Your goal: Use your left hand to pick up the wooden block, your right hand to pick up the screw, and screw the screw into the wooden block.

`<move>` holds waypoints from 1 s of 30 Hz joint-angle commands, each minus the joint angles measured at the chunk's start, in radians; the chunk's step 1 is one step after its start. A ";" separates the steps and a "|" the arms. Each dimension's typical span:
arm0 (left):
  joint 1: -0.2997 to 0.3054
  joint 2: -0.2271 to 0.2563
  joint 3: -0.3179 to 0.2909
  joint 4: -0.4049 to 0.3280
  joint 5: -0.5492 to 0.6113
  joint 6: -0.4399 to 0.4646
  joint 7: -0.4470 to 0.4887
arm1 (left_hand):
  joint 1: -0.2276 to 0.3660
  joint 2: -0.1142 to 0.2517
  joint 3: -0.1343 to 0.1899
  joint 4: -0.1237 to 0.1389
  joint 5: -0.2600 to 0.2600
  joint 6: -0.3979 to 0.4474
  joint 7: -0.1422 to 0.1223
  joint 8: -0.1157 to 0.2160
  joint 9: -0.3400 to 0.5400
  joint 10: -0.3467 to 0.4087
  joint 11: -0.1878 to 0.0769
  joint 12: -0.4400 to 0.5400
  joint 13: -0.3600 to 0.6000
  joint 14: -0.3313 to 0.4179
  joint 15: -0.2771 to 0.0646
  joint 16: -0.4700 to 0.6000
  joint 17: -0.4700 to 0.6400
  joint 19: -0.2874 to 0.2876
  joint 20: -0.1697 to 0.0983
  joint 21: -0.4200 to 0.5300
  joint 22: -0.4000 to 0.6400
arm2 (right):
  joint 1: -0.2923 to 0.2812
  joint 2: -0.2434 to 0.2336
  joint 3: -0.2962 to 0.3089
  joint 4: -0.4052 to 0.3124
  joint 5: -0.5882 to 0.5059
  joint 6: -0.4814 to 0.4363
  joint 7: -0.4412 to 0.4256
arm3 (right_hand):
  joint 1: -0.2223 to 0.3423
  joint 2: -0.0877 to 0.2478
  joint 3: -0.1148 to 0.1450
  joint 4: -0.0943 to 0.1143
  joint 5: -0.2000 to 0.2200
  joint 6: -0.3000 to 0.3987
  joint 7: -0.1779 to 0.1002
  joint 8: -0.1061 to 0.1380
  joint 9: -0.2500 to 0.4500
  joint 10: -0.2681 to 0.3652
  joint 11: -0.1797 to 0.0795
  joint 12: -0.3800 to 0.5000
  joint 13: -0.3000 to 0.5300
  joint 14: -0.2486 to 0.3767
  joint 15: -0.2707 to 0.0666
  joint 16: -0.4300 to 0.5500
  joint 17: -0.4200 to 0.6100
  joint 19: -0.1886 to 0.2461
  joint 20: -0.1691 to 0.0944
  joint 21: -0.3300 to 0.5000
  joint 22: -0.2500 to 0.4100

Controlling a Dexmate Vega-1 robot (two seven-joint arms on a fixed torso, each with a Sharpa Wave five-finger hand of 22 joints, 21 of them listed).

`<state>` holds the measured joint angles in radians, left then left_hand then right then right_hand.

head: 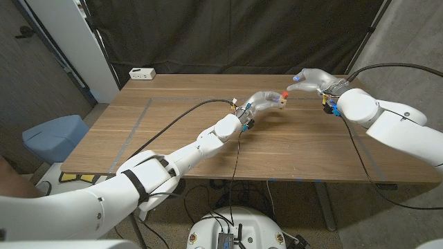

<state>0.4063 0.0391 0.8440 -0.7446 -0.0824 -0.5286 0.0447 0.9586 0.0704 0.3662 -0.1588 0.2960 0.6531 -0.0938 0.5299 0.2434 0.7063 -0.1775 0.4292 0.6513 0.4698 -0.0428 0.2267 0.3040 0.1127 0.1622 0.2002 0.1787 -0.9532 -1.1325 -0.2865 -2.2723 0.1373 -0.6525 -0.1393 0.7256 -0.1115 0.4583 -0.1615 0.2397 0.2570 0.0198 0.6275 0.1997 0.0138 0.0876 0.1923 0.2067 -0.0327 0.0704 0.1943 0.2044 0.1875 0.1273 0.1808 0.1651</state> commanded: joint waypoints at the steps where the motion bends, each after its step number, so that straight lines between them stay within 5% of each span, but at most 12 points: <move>1: -0.010 -0.008 0.002 0.022 0.000 -0.008 -0.002 | 0.002 0.011 -0.002 0.001 0.005 0.094 -0.006 0.030 0.004 0.044 -0.032 0.063 0.029 0.009 -0.069 0.005 0.004 -0.001 0.001 0.002 0.003 | 0.115 -0.059 -0.079 -0.028 -0.026 -0.091 0.105 | 0.015 0.001 0.011 -0.005 -0.005 0.000 0.008 -0.004 0.003 -0.008 0.005 0.004 0.003 -0.003 0.011 0.002 0.000 0.000 0.014 -0.002 0.003; 30: -0.006 -0.003 0.007 0.010 0.007 -0.006 0.003 | 0.008 0.029 -0.001 0.008 0.005 0.071 0.001 0.023 0.001 0.023 -0.023 0.058 0.032 0.001 -0.057 -0.002 0.001 -0.004 0.015 0.001 0.003 | 0.384 -0.034 -0.331 -0.038 -0.230 -0.239 0.367 | 0.055 0.005 0.038 -0.013 -0.019 0.055 0.018 -0.004 0.000 -0.021 0.017 0.007 0.002 -0.018 0.027 0.001 -0.003 -0.005 0.035 0.003 0.002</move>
<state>0.3908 0.0289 0.8492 -0.7145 -0.0797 -0.5422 0.0428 0.9601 0.0718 0.3548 -0.1616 0.2963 0.6532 -0.0937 0.5337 0.2405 0.7143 -0.1755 0.4292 0.6513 0.4751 -0.0483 0.2267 0.3016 0.1126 0.1623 0.2002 0.1787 -0.7006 -1.1859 -0.4861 -2.2972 -0.0061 -0.8278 0.1309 0.7652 -0.1063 0.4865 -0.1745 0.2212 0.3003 0.0373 0.6187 0.1999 0.0014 0.1001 0.1923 0.2067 -0.0486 0.0859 0.1944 0.1997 0.1822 0.1577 0.1808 0.1651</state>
